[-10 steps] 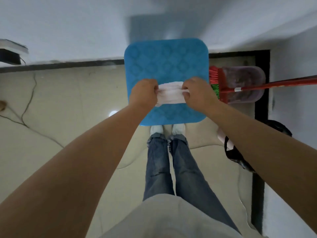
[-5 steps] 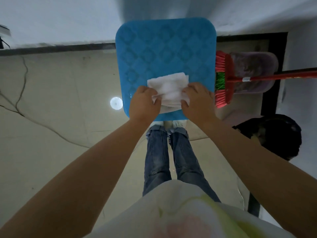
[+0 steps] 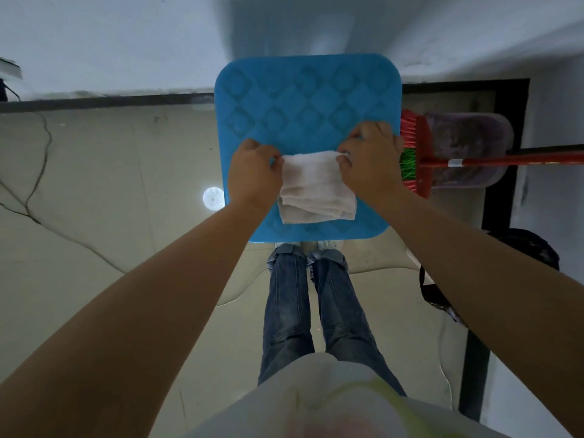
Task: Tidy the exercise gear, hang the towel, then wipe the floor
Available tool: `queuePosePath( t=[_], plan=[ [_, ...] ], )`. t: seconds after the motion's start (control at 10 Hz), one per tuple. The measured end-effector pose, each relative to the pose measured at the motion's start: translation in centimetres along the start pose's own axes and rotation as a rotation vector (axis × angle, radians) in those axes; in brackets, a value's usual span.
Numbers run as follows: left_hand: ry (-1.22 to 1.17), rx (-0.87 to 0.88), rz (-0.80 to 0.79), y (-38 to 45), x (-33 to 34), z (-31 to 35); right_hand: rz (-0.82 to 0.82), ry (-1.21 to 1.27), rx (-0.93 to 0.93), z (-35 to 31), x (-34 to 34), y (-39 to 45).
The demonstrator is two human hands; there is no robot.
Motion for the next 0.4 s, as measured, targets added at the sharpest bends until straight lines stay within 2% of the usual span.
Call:
queuePosePath(
  t=[0.1, 0.2, 0.3, 0.4],
  plan=[
    [-0.06, 0.101, 0.089, 0.6, -2.0, 1.7, 0.257, 0.038, 0.006, 0.3, -2.9, -1.1],
    [-0.09, 0.084, 0.093, 2.2, -2.3, 2.1, 0.231, 0.014, 0.059, 0.8, -2.3, -0.4],
    [-0.072, 0.019, 0.102, 2.7, -2.3, 0.9, 0.104, 0.038, 0.173, 2.4, -0.9, 0.9],
    [0.09, 0.123, 0.178, 0.0, -1.7, -0.2, 0.125, 0.074, 0.168, 2.6, -1.2, 0.0]
  ],
)
Point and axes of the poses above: each hand's wrist, its own y-axis towards the middle knuckle, its own x-axis out of the palm, z = x × y, the point moved 10 cm from there along y, towards the middle knuckle, and after that the axes turned 11 degrees about -z, right-handed, at the moved point
